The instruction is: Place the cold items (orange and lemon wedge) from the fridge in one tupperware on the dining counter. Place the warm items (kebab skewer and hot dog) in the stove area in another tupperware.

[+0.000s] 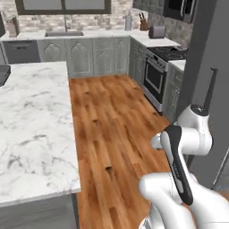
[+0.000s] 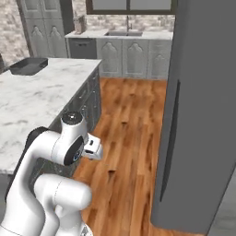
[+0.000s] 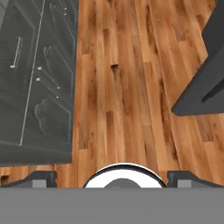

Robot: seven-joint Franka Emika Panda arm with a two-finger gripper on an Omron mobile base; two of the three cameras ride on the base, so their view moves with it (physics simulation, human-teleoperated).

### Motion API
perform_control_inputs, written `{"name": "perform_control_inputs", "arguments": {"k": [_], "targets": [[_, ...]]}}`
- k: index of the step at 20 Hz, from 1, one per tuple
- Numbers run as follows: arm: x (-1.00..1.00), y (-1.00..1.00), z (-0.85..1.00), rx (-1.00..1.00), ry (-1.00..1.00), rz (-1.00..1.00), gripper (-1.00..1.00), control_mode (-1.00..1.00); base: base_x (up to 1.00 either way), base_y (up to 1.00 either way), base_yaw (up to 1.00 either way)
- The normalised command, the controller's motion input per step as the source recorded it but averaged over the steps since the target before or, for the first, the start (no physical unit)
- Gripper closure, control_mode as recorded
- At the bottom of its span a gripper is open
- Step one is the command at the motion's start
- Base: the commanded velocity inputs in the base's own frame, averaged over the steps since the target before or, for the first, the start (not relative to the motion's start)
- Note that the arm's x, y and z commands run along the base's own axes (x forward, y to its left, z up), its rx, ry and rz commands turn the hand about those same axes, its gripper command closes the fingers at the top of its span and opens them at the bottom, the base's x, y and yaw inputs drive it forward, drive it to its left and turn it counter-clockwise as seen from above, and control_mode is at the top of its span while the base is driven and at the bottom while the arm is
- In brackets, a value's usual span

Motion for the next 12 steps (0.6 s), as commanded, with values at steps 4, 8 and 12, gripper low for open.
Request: {"name": "perform_control_inputs", "arguments": {"k": [4, 8, 12], "targets": [[0.00, 0.00, 0.00, 0.00, 0.00, 0.00, -1.00, 1.00, 0.82, -0.13, 0.43], [0.00, 0.00, 0.00, 0.00, 0.00, 0.00, -1.00, 1.00, 0.74, 0.03, 0.07], [0.00, 0.00, 0.00, 0.00, 0.00, 0.00, -1.00, 1.00, 0.52, 0.01, -0.20]]}}
